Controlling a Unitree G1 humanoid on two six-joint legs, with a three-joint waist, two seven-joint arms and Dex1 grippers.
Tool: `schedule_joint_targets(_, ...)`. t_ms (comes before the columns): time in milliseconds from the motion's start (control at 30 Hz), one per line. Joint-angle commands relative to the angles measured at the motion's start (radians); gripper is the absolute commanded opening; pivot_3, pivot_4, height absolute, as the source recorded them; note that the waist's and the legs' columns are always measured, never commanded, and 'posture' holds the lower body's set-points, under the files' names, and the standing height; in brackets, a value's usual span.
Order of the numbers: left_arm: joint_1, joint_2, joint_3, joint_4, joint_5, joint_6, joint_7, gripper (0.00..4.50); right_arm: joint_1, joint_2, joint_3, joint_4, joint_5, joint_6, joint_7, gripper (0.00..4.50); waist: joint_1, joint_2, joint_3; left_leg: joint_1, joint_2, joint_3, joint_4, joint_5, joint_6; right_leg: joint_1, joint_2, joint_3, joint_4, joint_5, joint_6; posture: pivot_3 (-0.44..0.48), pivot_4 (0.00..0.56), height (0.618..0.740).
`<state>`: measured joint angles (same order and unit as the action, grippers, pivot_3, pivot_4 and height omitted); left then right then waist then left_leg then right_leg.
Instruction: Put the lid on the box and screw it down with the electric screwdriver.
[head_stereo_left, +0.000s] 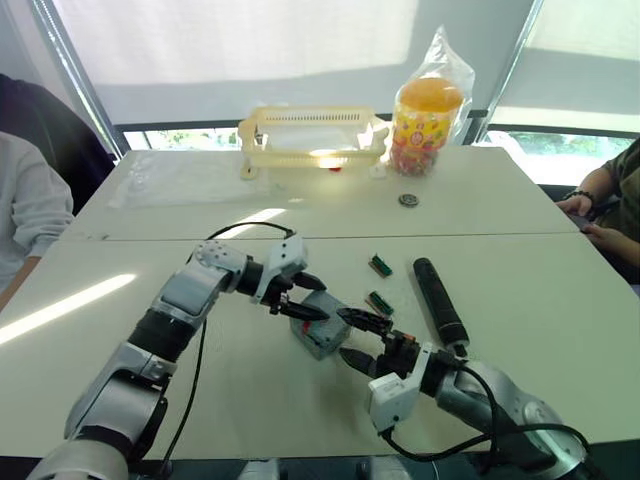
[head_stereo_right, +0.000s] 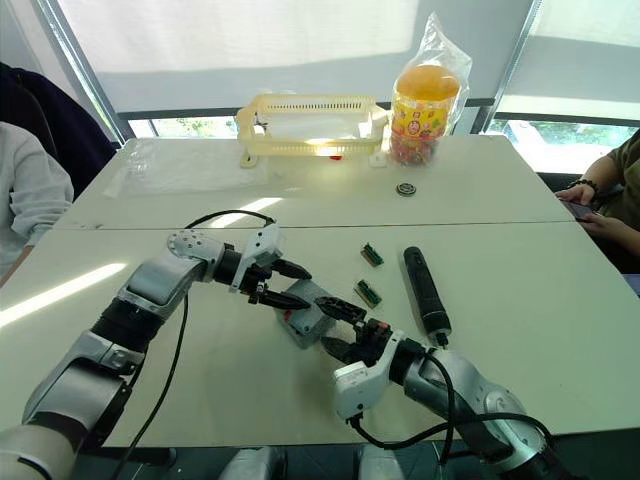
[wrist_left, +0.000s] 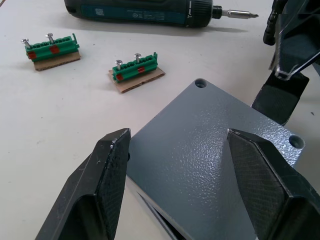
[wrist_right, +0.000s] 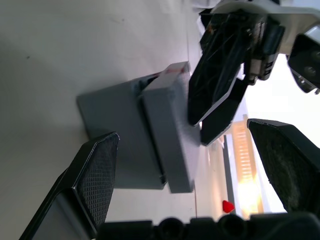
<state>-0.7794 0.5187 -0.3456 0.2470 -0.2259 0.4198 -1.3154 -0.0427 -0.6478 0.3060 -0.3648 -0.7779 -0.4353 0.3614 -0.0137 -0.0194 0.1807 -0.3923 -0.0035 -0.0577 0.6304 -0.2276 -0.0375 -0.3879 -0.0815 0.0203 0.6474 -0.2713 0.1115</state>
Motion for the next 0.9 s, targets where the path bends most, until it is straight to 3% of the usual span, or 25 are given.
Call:
schedule_joint_targets(33,0.011,0.006,-0.020,0.026,0.031,-0.011,-0.019,3.14,0.007,-0.022,-0.031,-0.020,0.040,-0.034,-0.003,4.45,0.000,0.000,0.000,0.000,0.000,0.000,0.000,0.000,0.000,0.000,0.000,0.000,0.000,0.000,0.000,0.000,0.150,0.740)
schedule_joint_targets(400,0.018,-0.003,-0.013,0.022,0.028,-0.036,-0.035,3.14,0.029,-0.005,-0.098,-0.055,0.212,-0.027,0.005,4.45,0.000,0.000,0.000,0.000,0.000,0.000,0.000,0.000,0.000,0.000,0.000,0.000,0.000,0.000,0.000,0.000,0.150,0.740)
schedule_joint_targets(900,-0.002,-0.011,0.009,0.012,0.018,-0.018,-0.029,3.14,-0.001,0.057,-0.052,-0.017,0.178,-0.007,0.036,4.45,0.001,0.000,0.000,0.000,0.000,0.000,0.000,0.000,0.000,0.000,0.000,0.000,0.000,0.000,0.000,0.000,0.150,0.740)
